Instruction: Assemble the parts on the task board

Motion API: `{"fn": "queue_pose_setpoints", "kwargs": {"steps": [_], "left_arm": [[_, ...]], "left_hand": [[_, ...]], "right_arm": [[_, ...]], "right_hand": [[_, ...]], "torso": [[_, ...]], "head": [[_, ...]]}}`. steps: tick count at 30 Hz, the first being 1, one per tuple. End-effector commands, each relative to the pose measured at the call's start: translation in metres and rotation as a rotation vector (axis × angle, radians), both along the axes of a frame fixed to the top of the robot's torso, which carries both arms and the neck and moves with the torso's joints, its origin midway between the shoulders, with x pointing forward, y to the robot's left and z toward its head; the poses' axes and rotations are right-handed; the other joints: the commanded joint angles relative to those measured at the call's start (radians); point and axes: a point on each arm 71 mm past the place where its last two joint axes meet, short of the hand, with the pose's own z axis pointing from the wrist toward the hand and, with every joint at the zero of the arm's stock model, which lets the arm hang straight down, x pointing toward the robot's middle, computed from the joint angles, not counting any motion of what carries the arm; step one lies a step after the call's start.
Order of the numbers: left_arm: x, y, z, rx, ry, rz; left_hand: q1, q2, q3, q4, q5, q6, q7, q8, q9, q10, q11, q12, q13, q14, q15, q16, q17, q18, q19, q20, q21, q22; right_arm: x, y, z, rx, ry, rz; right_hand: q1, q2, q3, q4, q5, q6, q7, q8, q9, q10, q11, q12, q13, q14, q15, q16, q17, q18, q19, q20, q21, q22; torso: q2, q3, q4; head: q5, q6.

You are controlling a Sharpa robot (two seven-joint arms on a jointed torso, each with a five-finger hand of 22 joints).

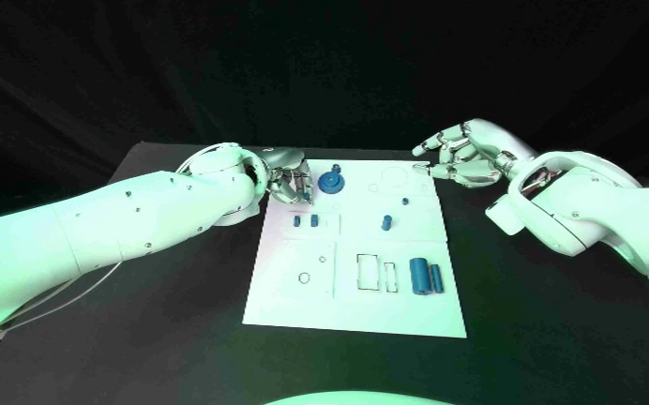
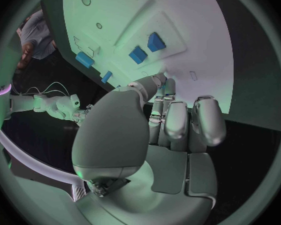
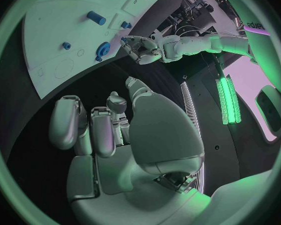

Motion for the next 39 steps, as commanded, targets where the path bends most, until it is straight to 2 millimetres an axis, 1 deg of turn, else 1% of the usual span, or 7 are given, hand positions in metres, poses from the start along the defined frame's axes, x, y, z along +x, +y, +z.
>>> {"fn": "queue_pose_setpoints", "kwargs": {"steps": [1, 6, 13, 17, 23, 29, 39], "left_arm": [[-0.001, -0.002, -0.003, 0.006, 0.025, -0.021], [0.000, -0.004, -0.004, 0.005, 0.027, -0.028], [0.000, -0.007, -0.005, 0.000, 0.027, -0.035], [0.001, -0.009, -0.006, -0.001, 0.028, -0.035], [0.001, -0.011, -0.009, 0.003, 0.038, -0.037], [0.002, -0.010, -0.012, 0.025, 0.054, -0.032], [0.003, -0.007, -0.015, 0.045, 0.062, -0.026]], "left_hand": [[-0.007, -0.001, -0.008, -0.001, -0.004, 0.007, 0.001, -0.003, 0.001, 0.010, 0.000, -0.006, 0.001, 0.000, -0.004, 0.004, -0.001, -0.012, -0.003, -0.007, 0.004, 0.000], [-0.007, -0.001, -0.008, -0.001, -0.004, 0.007, 0.001, -0.003, 0.001, 0.010, 0.000, -0.006, 0.001, 0.000, -0.004, 0.004, -0.001, -0.012, -0.003, -0.007, 0.004, 0.000], [-0.007, -0.001, -0.008, -0.001, -0.004, 0.007, 0.001, -0.003, 0.001, 0.010, 0.000, -0.007, 0.001, 0.000, -0.005, 0.004, -0.001, -0.012, -0.003, -0.007, 0.004, -0.001], [-0.007, -0.001, -0.008, -0.001, -0.004, 0.007, 0.001, -0.003, 0.001, 0.010, 0.000, -0.007, 0.001, 0.000, -0.005, 0.004, -0.001, -0.012, -0.003, -0.007, 0.004, -0.001], [-0.007, 0.000, -0.008, -0.002, -0.004, 0.007, 0.001, -0.003, 0.001, 0.010, 0.000, -0.007, 0.001, -0.001, -0.005, 0.004, -0.001, -0.012, -0.003, -0.007, 0.003, -0.002], [-0.006, 0.000, -0.008, -0.002, -0.004, 0.007, 0.000, -0.004, 0.001, 0.010, -0.001, -0.008, 0.002, -0.001, -0.005, 0.004, -0.002, -0.011, -0.004, -0.007, 0.002, -0.004], [-0.006, 0.000, -0.008, -0.003, -0.004, 0.007, 0.000, -0.004, 0.001, 0.010, -0.001, -0.009, 0.002, -0.001, -0.005, 0.004, -0.002, -0.011, -0.004, -0.007, 0.002, -0.003]], "right_arm": [[0.000, 0.001, 0.000, 0.002, -0.004, 0.005], [0.000, 0.001, 0.000, 0.002, -0.004, 0.005], [0.000, 0.001, 0.000, 0.002, -0.004, 0.006], [-0.001, 0.001, 0.000, 0.002, -0.004, 0.006], [-0.001, 0.001, 0.000, 0.002, -0.004, 0.007], [-0.001, 0.001, 0.000, 0.002, -0.004, 0.008], [-0.001, 0.001, 0.000, 0.002, -0.004, 0.007]], "right_hand": [[0.000, 0.005, 0.005, 0.001, 0.005, 0.004, 0.004, 0.005, -0.002, 0.000, -0.006, 0.007, 0.001, 0.050, -0.005, 0.004, 0.102, 0.014, 0.001, 0.000, 0.006, 0.001], [0.000, 0.005, 0.005, 0.001, 0.005, 0.004, 0.004, 0.005, -0.002, 0.000, -0.006, 0.007, 0.001, 0.050, -0.005, 0.004, 0.102, 0.014, 0.001, 0.000, 0.006, 0.001], [0.000, 0.005, 0.005, 0.001, 0.005, 0.004, 0.004, 0.005, -0.002, 0.000, -0.006, 0.007, 0.001, 0.050, -0.005, 0.004, 0.102, 0.014, 0.001, 0.000, 0.006, 0.001], [0.000, 0.005, 0.005, 0.001, 0.005, 0.004, 0.004, 0.005, -0.002, 0.000, -0.006, 0.007, 0.001, 0.050, -0.005, 0.004, 0.102, 0.014, 0.001, 0.000, 0.006, 0.001], [0.000, 0.004, 0.005, 0.001, 0.005, 0.004, 0.004, 0.005, -0.002, -0.001, -0.006, 0.006, 0.000, 0.050, -0.005, 0.003, 0.101, 0.014, 0.001, 0.000, 0.004, 0.000], [0.000, 0.004, 0.005, 0.001, 0.005, 0.004, 0.004, 0.005, -0.002, -0.001, -0.006, 0.006, 0.000, 0.050, -0.005, 0.003, 0.101, 0.014, 0.001, 0.000, 0.004, 0.000], [0.000, 0.004, 0.005, 0.001, 0.005, 0.004, 0.004, 0.005, -0.002, -0.001, -0.006, 0.006, 0.000, 0.050, -0.005, 0.003, 0.101, 0.014, 0.001, 0.000, 0.004, 0.000]], "torso": [[0.000, 0.0006, 0.0004], [-0.001, 0.0000, 0.0012], [-0.001, 0.0000, 0.0003], [-0.001, -0.0007, 0.0011], [0.000, -0.0005, 0.0011], [-0.001, 0.0001, 0.0010], [-0.001, -0.0002, 0.0009]], "head": [[-0.001, -0.001], [-0.001, -0.003], [-0.001, -0.002], [-0.001, -0.001], [-0.001, -0.001], [-0.003, -0.003], [-0.003, -0.005]]}}
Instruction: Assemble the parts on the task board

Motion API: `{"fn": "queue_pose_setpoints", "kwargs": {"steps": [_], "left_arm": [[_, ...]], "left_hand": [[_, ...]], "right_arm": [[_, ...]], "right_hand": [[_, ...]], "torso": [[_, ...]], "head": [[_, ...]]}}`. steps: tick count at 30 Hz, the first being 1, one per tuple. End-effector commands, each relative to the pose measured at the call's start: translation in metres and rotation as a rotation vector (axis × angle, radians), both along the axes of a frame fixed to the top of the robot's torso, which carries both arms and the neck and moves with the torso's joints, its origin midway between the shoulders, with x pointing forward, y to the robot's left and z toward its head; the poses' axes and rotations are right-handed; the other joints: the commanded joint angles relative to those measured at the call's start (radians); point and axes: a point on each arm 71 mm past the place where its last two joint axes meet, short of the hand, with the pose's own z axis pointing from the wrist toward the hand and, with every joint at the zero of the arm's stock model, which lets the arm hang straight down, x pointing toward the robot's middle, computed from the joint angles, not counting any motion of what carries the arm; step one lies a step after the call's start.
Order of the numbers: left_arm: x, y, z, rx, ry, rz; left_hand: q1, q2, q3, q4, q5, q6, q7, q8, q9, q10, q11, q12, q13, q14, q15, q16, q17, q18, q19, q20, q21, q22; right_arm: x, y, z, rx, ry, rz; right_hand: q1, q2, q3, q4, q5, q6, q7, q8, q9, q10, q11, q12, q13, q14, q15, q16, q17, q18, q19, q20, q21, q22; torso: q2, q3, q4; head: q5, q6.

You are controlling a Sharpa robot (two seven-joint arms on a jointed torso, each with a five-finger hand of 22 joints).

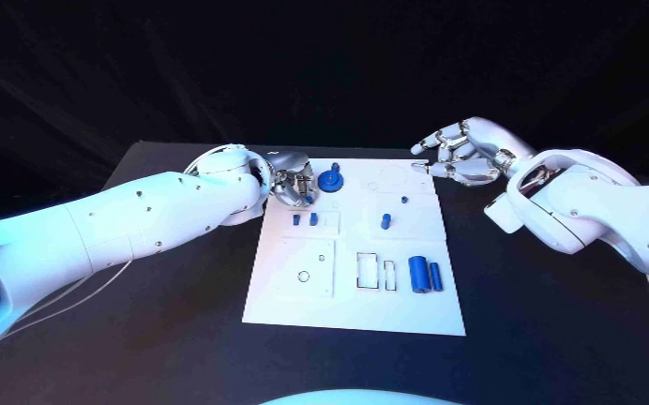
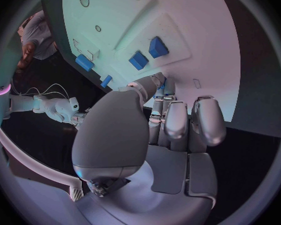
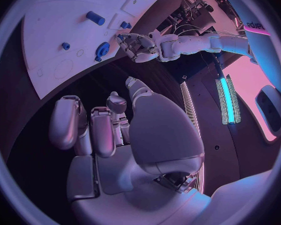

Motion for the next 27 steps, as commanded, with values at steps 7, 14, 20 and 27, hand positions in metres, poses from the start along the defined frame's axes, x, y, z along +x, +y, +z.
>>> {"fn": "queue_pose_setpoints", "kwargs": {"steps": [7, 14, 20, 27], "left_arm": [[-0.0012, -0.0001, -0.0050, 0.030, 0.028, -0.013], [-0.0004, 0.0003, -0.0052, 0.026, 0.027, -0.007], [0.0001, 0.0016, -0.0057, 0.028, 0.030, -0.001], [0.0004, 0.0024, -0.0058, 0.029, 0.030, 0.004]], "left_hand": [[-0.006, 0.002, -0.005, -0.001, -0.003, 0.005, -0.002, 0.004, 0.001, 0.007, 0.003, -0.003, 0.001, -0.001, -0.005, 0.004, -0.001, -0.011, -0.001, -0.004, 0.002, -0.001], [-0.010, 0.001, -0.004, -0.005, -0.003, -0.042, 0.007, -0.031, -0.013, 0.008, 0.008, -0.015, 0.004, -0.002, -0.001, 0.005, -0.005, -0.011, -0.002, -0.001, 0.000, -0.002], [-0.015, -0.003, -0.001, -0.008, -0.003, -0.080, 0.014, -0.059, -0.029, 0.010, 0.013, -0.027, 0.008, -0.003, 0.003, 0.007, -0.008, -0.011, -0.004, 0.003, -0.001, -0.003], [-0.017, -0.004, 0.000, -0.008, -0.003, -0.084, 0.016, -0.060, -0.031, 0.007, 0.015, -0.032, 0.008, -0.003, 0.004, 0.007, -0.008, -0.010, -0.006, 0.003, -0.004, -0.007]], "right_arm": [[-0.0004, 0.0003, 0.0003, 0.001, -0.004, 0.005], [-0.0005, 0.0000, 0.0003, 0.001, -0.004, 0.004], [-0.0004, -0.0008, 0.0003, 0.001, -0.004, 0.002], [-0.0004, -0.0010, 0.0004, 0.001, -0.004, 0.001]], "right_hand": [[0.000, 0.004, 0.005, 0.001, 0.005, 0.004, 0.004, 0.005, -0.001, -0.001, -0.006, 0.006, 0.000, 0.050, -0.005, 0.003, 0.101, 0.014, 0.001, 0.000, 0.004, 0.001], [0.000, 0.004, 0.005, 0.001, 0.005, 0.004, 0.004, 0.005, -0.001, -0.001, -0.006, 0.006, 0.000, 0.050, -0.005, 0.003, 0.101, 0.014, 0.001, 0.000, 0.004, 0.001], [0.000, 0.004, 0.005, 0.001, 0.005, 0.004, 0.004, 0.005, -0.001, -0.001, -0.006, 0.006, 0.000, 0.050, -0.005, 0.003, 0.101, 0.014, 0.001, 0.000, 0.004, 0.001], [0.000, 0.004, 0.005, 0.001, 0.005, 0.004, 0.004, 0.005, -0.001, -0.004, -0.006, 0.003, -0.003, 0.049, -0.005, 0.001, 0.099, 0.015, 0.000, -0.001, 0.001, -0.002]], "torso": [[-0.001, -0.0001, 0.0003], [-0.001, 0.0000, -0.0002], [0.000, 0.0001, 0.0003], [0.000, 0.0002, 0.0001]], "head": [[-0.001, 0.000], [0.000, 0.002], [0.000, 0.003], [0.000, 0.001]]}}
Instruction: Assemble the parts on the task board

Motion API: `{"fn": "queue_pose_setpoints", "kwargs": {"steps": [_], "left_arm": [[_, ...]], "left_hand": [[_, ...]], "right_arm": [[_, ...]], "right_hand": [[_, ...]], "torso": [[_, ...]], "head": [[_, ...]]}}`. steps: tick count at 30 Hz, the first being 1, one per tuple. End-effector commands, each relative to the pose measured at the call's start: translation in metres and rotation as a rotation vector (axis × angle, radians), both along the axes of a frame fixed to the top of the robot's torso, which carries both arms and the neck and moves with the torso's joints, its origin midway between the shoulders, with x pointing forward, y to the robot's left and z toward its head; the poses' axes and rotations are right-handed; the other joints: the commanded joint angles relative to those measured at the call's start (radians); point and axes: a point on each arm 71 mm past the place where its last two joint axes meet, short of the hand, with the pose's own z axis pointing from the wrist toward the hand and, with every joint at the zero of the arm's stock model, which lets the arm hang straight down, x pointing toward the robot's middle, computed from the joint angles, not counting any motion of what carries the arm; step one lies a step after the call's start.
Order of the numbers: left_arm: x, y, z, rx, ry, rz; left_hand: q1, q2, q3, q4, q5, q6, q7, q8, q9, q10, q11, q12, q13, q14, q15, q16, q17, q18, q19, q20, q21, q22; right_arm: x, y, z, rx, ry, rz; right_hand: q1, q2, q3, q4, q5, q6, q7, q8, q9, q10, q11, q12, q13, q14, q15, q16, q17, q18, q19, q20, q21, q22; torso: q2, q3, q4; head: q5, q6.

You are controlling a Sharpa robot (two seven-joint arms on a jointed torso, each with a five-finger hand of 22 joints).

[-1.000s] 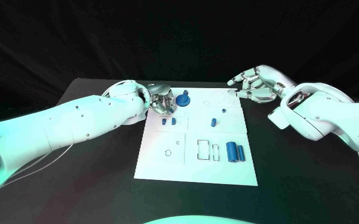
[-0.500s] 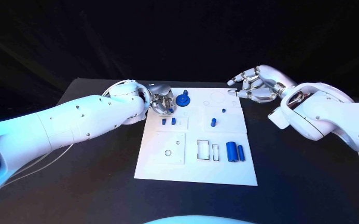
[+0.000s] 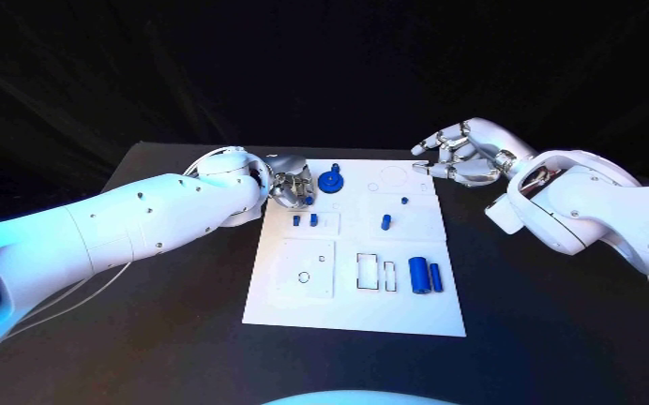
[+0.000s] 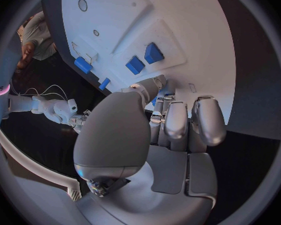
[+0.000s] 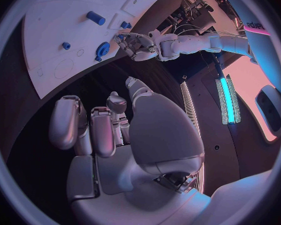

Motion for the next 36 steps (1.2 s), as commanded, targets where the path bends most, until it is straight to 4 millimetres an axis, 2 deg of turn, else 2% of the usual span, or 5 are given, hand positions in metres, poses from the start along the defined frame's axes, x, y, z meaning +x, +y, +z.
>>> {"fn": "queue_pose_setpoints", "kwargs": {"steps": [1, 13, 32, 34, 36], "left_arm": [[0.000, 0.000, -0.001, 0.013, 0.012, -0.004], [0.003, 0.012, 0.000, 0.013, -0.007, 0.034], [-0.012, 0.078, 0.034, -0.810, 0.122, 0.334], [-0.016, 0.076, 0.037, -0.921, 0.150, 0.325], [-0.021, 0.074, 0.041, -1.009, 0.168, 0.312]], "left_hand": [[-0.010, 0.003, 0.002, -0.005, -0.003, -0.009, -0.002, -0.004, -0.002, -0.002, 0.006, -0.006, 0.001, -0.003, 0.004, 0.003, -0.001, -0.010, -0.006, 0.003, -0.004, -0.002], [-0.009, -0.001, 0.011, -0.012, -0.002, -0.052, 0.007, -0.007, -0.020, -0.001, 0.012, -0.020, 0.005, -0.003, 0.009, 0.007, -0.004, -0.009, -0.008, 0.008, -0.008, -0.005], [-0.010, 0.016, 0.001, -0.038, 0.001, 0.047, -0.002, 0.061, -0.001, 0.005, 0.002, 0.030, 0.049, -0.044, 0.003, -0.040, -0.089, 0.052, -0.154, 0.002, -0.253, -0.308], [-0.031, 0.020, -0.013, -0.028, 0.000, 0.036, 0.002, 0.058, -0.003, -0.012, 0.007, 0.034, 0.054, -0.067, 0.009, -0.069, -0.131, 0.065, -0.191, 0.007, -0.318, -0.382], [-0.047, 0.022, -0.031, -0.021, 0.001, 0.028, 0.004, 0.058, -0.004, -0.029, 0.009, 0.037, 0.057, -0.189, 0.014, -0.266, -0.398, 0.076, -0.228, 0.013, -0.385, -0.454]], "right_arm": [[0.000, 0.000, 0.000, 0.001, -0.004, 0.003], [0.002, -0.002, -0.005, -0.093, 0.026, 0.005], [0.012, 0.026, -0.032, -0.745, -0.253, 0.071], [0.013, 0.031, -0.036, -0.760, -0.264, 0.074], [0.014, 0.036, -0.040, -0.767, -0.274, 0.079]], "right_hand": [[0.000, 0.004, 0.005, 0.001, 0.005, 0.004, 0.004, 0.005, -0.001, -0.004, -0.006, 0.003, -0.001, 0.049, -0.005, 0.001, 0.099, 0.015, 0.000, -0.001, 0.001, -0.001], [0.046, 0.006, 0.059, -0.008, -0.014, 0.006, 0.010, 0.013, -0.008, -0.226, 0.000, -0.376, -0.330, -0.011, -0.002, -0.168, -0.033, 0.050, -0.073, 0.001, -0.186, -0.139], [0.082, -0.059, 0.220, -0.049, -0.132, 0.135, -0.021, -0.032, -0.011, -0.037, -0.010, -0.845, -0.768, 0.056, -0.011, -0.071, 0.042, 0.012, 0.033, -0.014, -0.009, 0.005], [0.077, -0.063, 0.222, -0.049, -0.132, 0.134, -0.019, -0.038, -0.012, -0.040, -0.007, -0.856, -0.776, 0.057, -0.009, -0.067, 0.045, 0.012, 0.034, -0.013, -0.006, 0.008], [0.071, -0.068, 0.224, -0.048, -0.131, 0.131, -0.016, -0.045, -0.013, -0.045, -0.003, -0.868, -0.785, 0.057, -0.006, -0.066, 0.046, 0.011, 0.035, -0.012, -0.002, 0.012]], "torso": [[0.001, -0.0001, -0.0006], [-0.001, -0.0008, -0.0002], [0.002, -0.0021, 0.0005], [0.002, -0.0014, -0.0017], [0.002, -0.0021, -0.0011]], "head": [[0.001, -0.001], [-0.002, 0.001], [-0.068, 0.034], [-0.066, 0.031], [-0.066, 0.029]]}}
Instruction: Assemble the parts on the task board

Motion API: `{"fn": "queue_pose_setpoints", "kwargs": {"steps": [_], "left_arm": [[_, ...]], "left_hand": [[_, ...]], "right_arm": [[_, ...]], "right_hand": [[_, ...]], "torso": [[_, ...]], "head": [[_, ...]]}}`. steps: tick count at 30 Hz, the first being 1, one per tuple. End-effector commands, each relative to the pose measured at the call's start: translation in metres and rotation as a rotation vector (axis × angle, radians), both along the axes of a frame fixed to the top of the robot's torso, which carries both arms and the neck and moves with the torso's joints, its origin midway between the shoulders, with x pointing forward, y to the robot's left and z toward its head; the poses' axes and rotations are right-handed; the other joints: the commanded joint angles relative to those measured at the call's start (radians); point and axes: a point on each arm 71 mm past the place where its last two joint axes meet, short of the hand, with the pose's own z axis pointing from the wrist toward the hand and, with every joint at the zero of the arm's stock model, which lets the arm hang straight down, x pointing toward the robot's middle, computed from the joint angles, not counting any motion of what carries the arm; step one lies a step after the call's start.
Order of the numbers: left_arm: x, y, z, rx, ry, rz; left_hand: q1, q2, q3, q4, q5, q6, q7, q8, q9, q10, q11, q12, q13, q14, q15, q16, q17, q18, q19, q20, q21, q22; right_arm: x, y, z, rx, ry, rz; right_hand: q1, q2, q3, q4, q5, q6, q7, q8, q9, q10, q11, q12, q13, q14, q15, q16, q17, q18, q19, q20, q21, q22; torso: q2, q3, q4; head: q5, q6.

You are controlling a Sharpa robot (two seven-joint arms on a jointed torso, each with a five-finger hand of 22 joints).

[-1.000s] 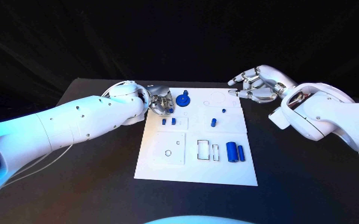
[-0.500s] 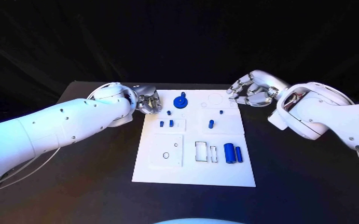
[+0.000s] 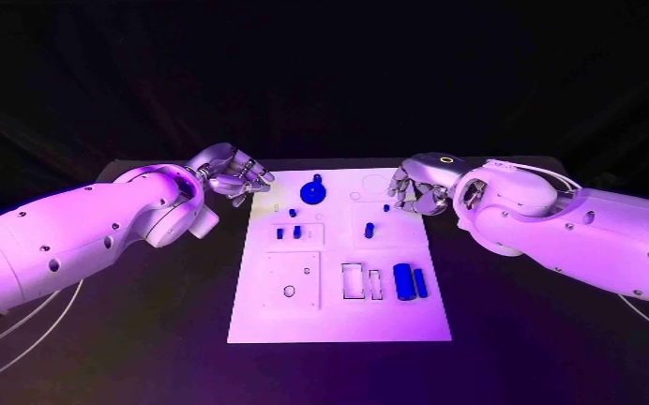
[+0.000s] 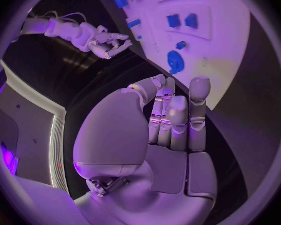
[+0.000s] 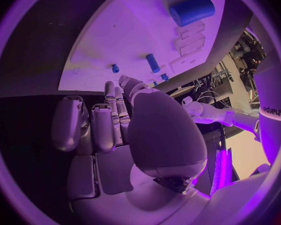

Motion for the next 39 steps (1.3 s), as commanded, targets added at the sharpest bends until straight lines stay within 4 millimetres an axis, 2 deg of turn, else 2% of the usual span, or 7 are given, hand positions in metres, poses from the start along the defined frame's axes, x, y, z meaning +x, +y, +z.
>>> {"fn": "queue_pose_setpoints", "kwargs": {"steps": [1, 12, 17, 19, 23, 30, 39], "left_arm": [[-0.006, -0.003, 0.012, -0.380, 0.013, 0.036], [-0.024, -0.005, 0.024, -0.598, 0.026, 0.029], [-0.028, -0.005, 0.026, -0.623, 0.029, 0.028], [-0.029, -0.005, 0.026, -0.628, 0.029, 0.027], [-0.030, -0.006, 0.027, -0.632, 0.030, 0.025], [-0.030, -0.006, 0.027, -0.631, 0.025, 0.034], [-0.030, -0.007, 0.027, -0.630, 0.031, 0.034]], "left_hand": [[-0.027, 0.001, -0.029, 0.011, -0.001, -0.013, 0.001, -0.002, -0.001, -0.019, 0.006, 0.009, 0.003, -0.092, 0.005, -0.154, -0.192, 0.029, -0.045, 0.007, -0.087, -0.093], [-0.033, 0.017, -0.068, 0.008, 0.000, -0.022, 0.003, 0.003, 0.000, -0.035, 0.008, 0.025, 0.009, -0.084, 0.005, -0.192, -0.226, 0.035, -0.047, 0.009, -0.144, -0.146], [-0.027, 0.022, -0.070, 0.003, 0.001, -0.023, 0.003, 0.004, 0.000, -0.037, 0.008, 0.029, 0.010, -0.082, 0.005, -0.196, -0.230, 0.035, -0.044, 0.008, -0.149, -0.151], [-0.026, 0.023, -0.071, 0.002, 0.001, -0.024, 0.003, 0.004, 0.000, -0.039, 0.008, 0.029, 0.010, -0.082, 0.005, -0.197, -0.231, 0.036, -0.044, 0.008, -0.152, -0.155], [-0.023, 0.026, -0.071, -0.001, 0.001, -0.025, 0.003, 0.004, 0.000, -0.041, 0.008, 0.031, 0.011, -0.081, 0.005, -0.199, -0.233, 0.036, -0.043, 0.008, -0.155, -0.157], [-0.013, 0.035, -0.070, -0.009, 0.003, -0.026, 0.004, 0.006, 0.000, -0.044, 0.008, 0.036, 0.012, -0.079, 0.005, -0.202, -0.238, 0.036, -0.040, 0.007, -0.162, -0.163], [-0.008, 0.038, -0.069, -0.015, 0.003, -0.027, 0.004, 0.007, 0.000, -0.047, 0.008, 0.039, 0.013, -0.078, 0.004, -0.204, -0.241, 0.036, -0.038, 0.007, -0.165, -0.165]], "right_arm": [[0.002, 0.004, -0.005, -0.116, -0.079, 0.001], [0.004, 0.018, -0.019, -0.122, -0.087, 0.017], [0.006, 0.020, -0.024, -0.131, -0.079, 0.019], [0.007, 0.020, -0.026, -0.133, -0.076, 0.017], [0.010, 0.018, -0.028, -0.137, -0.070, 0.008], [0.012, 0.019, -0.032, -0.128, -0.051, 0.016], [0.010, 0.021, -0.037, -0.116, -0.028, 0.030]], "right_hand": [[-0.007, -0.012, 0.007, -0.001, -0.002, 0.003, 0.004, -0.011, -0.001, -0.006, 0.009, -0.012, -0.010, 0.059, 0.001, 0.007, 0.046, -0.014, 0.010, 0.001, 0.016, 0.010], [-0.015, -0.023, 0.015, -0.006, 0.006, -0.002, 0.012, -0.029, -0.004, -0.008, 0.017, -0.035, -0.029, 0.061, 0.007, 0.007, 0.043, -0.015, 0.013, 0.006, 0.022, 0.017], [-0.013, -0.020, 0.022, -0.011, 0.010, 0.006, 0.011, -0.030, -0.002, 0.000, 0.017, -0.039, -0.035, 0.062, 0.007, 0.011, 0.046, -0.015, 0.014, 0.006, 0.026, 0.021], [-0.012, -0.019, 0.025, -0.012, 0.012, 0.009, 0.010, -0.031, -0.002, 0.004, 0.016, -0.040, -0.037, 0.062, 0.007, 0.011, 0.046, -0.015, 0.014, 0.006, 0.027, 0.022], [-0.013, -0.016, 0.032, -0.016, 0.017, 0.016, 0.009, -0.032, 0.000, 0.013, 0.014, -0.042, -0.041, 0.063, 0.006, 0.016, 0.050, -0.016, 0.016, 0.005, 0.035, 0.028], [-0.008, 0.006, 0.060, -0.029, 0.017, 0.040, 0.004, -0.032, 0.006, 0.037, 0.007, -0.048, -0.051, 0.066, -0.001, 0.032, 0.061, -0.021, 0.023, 0.003, 0.057, 0.047], [-0.006, 0.012, 0.075, -0.041, 0.012, 0.052, 0.000, -0.031, 0.009, 0.051, 0.003, -0.051, -0.056, 0.068, -0.004, 0.041, 0.067, -0.022, 0.027, 0.001, 0.069, 0.057]], "torso": [[0.001, -0.0013, -0.0011], [0.002, -0.0018, 0.0015], [0.003, -0.0046, 0.0036], [0.003, -0.0028, 0.0023], [0.003, -0.0027, 0.0018], [0.003, -0.0008, 0.0007], [0.002, -0.0015, 0.0009]], "head": [[0.001, -0.005], [0.003, -0.012], [0.003, -0.013], [0.005, -0.015], [0.004, -0.015], [0.005, -0.017], [0.006, -0.019]]}}
